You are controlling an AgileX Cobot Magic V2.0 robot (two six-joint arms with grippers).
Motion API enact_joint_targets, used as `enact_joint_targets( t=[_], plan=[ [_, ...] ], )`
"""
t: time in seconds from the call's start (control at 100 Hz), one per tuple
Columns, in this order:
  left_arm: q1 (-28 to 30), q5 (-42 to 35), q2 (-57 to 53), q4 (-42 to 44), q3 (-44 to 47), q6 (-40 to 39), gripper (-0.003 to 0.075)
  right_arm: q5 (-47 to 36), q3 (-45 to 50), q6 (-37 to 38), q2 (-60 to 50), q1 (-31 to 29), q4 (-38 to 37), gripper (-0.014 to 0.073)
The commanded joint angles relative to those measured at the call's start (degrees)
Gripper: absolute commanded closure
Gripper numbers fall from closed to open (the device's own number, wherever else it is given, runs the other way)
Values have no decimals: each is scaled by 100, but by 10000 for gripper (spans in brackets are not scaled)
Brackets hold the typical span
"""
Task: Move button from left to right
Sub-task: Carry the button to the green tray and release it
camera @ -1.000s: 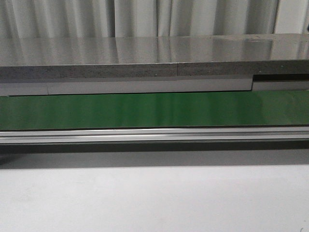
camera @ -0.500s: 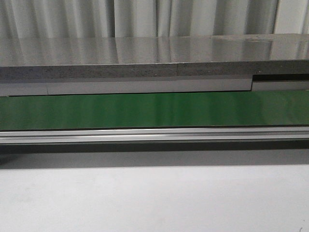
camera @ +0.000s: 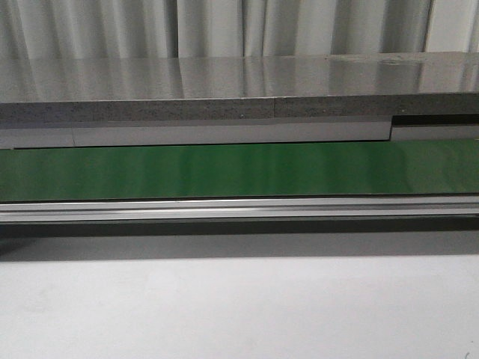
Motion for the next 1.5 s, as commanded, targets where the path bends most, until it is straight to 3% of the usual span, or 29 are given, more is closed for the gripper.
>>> enact_joint_targets(
  t=[0.0, 0.2, 0.39, 0.51, 0.89, 1.11, 1.49],
  plan=[
    [-37, -419, 35, -58, -156, -13, 739, -292, -209, -64, -205, -26, 27, 324],
    [-37, -419, 35, -58, -156, -13, 739, -329, -209, -64, -152, -26, 120, 299],
    [-37, -419, 35, -58, -156, -13, 739, -345, -209, -59, -152, -26, 185, 141],
    [-37, -419, 35, -58, -156, -13, 739, -339, -209, -59, -152, -26, 224, 89],
    [-37, -419, 35, -58, -156, -13, 739, -345, -209, 159, -362, -26, 298, 83],
    [-37, -419, 35, -58, -156, -13, 739, -727, -209, 159, -952, 63, 1242, 83],
    [-37, -419, 35, -58, -156, -13, 739, -1271, 172, 159, -2334, 1196, 1450, 85]
  ],
)
